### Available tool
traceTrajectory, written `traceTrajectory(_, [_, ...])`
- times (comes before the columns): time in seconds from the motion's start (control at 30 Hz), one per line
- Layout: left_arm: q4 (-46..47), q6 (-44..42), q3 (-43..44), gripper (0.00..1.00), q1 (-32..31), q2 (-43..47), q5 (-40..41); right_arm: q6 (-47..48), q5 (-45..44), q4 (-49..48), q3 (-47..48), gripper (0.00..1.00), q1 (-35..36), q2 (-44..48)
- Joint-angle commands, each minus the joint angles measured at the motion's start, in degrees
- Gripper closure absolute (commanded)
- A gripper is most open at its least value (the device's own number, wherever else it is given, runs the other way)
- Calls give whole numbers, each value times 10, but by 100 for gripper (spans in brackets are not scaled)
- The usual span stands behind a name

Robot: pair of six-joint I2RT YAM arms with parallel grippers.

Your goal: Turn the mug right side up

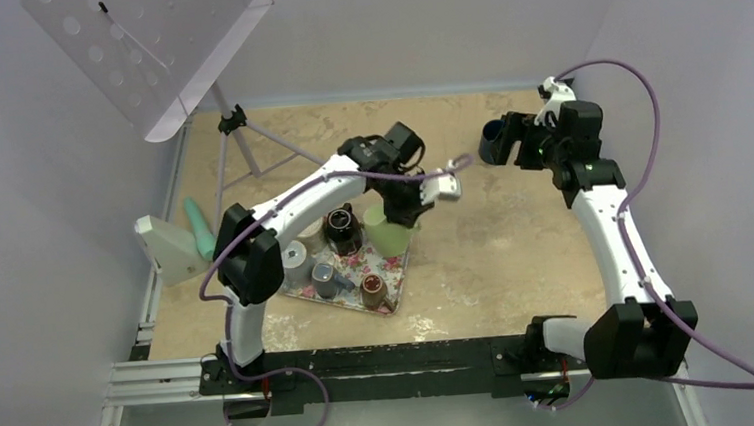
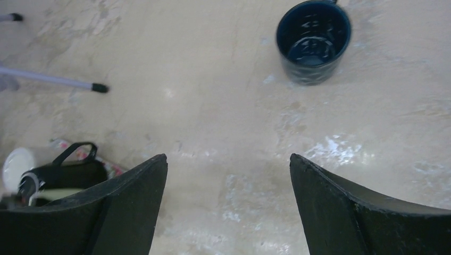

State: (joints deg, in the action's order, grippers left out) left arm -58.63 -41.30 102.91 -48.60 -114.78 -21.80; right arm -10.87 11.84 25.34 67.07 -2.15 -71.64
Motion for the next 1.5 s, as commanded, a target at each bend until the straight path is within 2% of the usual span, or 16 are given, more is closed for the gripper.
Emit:
traceTrajectory(0.0, [95,227,74,100,72,62,-131,-33,122,-51,-50,12,1,61])
traceTrajectory(0.13, [185,366,73,100,115,79,-194,-48,179,-115,-114,2,16,90])
traceTrajectory(0.33, [257,529,94,100,148,77,-252,-129,274,-267,-197,1,95,134])
traceTrajectory(0.47, [281,570,110,100,153,77,-263,-224,296,-366,-242,6,158,108])
traceTrajectory(0.67, [304,597,101,100,153,78,-277,-338,312,-527,-299,13,186,112])
traceTrajectory(0.83, [342,639,83,100,149,79,-298,-435,305,-681,-313,28,215,87])
traceTrajectory(0.9, [354,652,76,100,148,79,-305,-459,292,-710,-309,50,219,79])
traceTrajectory(0.97, [353,650,73,100,148,81,-308,-449,270,-690,-295,89,218,83])
traceTrajectory(1.0, [345,640,72,100,149,84,-301,-433,256,-654,-284,100,218,91])
traceTrajectory(1.03, [330,623,74,98,150,88,-286,-407,231,-601,-267,100,217,97])
traceTrajectory(1.1, [288,574,81,59,154,97,-242,-337,154,-436,-207,100,211,102])
traceTrajectory(1.13, [264,534,85,35,157,101,-215,-303,124,-360,-181,100,201,98])
traceTrajectory(1.2, [224,477,94,7,162,109,-156,-253,89,-252,-148,100,170,90])
traceTrajectory(1.23, [207,454,97,1,166,113,-131,-231,76,-209,-136,100,142,86])
traceTrajectory(1.37, [151,339,101,0,169,136,-38,-133,-52,-63,-81,100,71,74])
traceTrajectory(1.47, [102,263,96,0,166,151,-31,-63,-160,11,-31,100,26,26])
